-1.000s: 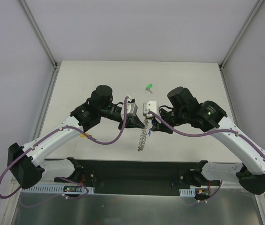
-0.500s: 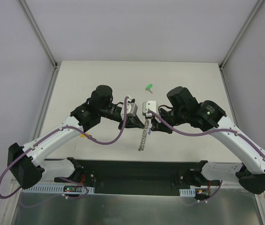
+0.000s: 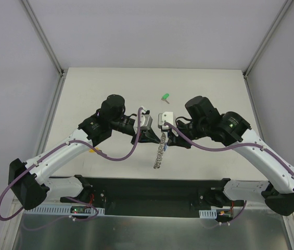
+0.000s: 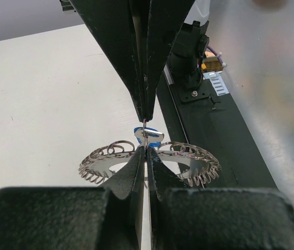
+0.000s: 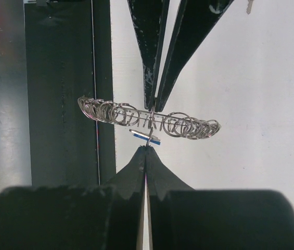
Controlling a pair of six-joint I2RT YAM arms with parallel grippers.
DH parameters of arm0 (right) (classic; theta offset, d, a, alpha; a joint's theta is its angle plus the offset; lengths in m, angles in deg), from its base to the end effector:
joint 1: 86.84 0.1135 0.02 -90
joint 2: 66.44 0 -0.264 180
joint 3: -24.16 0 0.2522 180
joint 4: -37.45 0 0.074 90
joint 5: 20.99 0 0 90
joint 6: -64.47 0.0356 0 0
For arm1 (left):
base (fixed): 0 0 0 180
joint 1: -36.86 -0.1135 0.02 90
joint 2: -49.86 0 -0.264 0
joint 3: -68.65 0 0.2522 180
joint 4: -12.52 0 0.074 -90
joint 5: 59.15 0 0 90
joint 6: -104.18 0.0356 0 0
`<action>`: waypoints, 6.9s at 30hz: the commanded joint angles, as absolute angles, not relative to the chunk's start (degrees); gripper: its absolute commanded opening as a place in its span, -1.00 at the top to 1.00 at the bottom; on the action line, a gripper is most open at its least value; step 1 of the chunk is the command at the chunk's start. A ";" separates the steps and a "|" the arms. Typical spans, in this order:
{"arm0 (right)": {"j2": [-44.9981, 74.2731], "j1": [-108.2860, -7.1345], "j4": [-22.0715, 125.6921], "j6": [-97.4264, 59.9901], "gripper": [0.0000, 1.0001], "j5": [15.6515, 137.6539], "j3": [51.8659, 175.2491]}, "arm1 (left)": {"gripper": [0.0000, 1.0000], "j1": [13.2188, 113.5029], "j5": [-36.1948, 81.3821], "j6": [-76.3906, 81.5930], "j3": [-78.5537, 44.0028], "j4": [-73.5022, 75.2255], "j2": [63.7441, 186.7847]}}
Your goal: Put the keys on the keyring
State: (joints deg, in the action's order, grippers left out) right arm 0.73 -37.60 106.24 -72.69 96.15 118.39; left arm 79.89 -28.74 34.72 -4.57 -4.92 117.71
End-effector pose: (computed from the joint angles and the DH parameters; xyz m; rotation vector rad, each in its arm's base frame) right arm 0.1320 0.1780 0.4012 -1.8403 1.3189 0.5615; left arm 0.1702 -0.2009 0.3624 1.5287 1.0067 -1.1947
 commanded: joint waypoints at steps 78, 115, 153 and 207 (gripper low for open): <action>62.40 -37.18 119.60 -53.40 0.98 75.87 140.76 | 1.00 65.69 2.47 39.23 21.50 -10.29 82.29; 30.41 -36.65 68.97 -47.86 0.27 74.29 99.53 | 1.00 65.69 4.31 38.17 21.67 -9.94 82.29; 34.01 -34.98 74.86 -48.03 0.65 72.70 99.89 | 1.00 65.69 3.78 37.91 21.49 -10.03 83.08; 6.42 -32.96 85.49 -71.41 0.97 99.86 118.96 | 1.00 66.13 -29.53 48.99 3.74 -12.23 98.29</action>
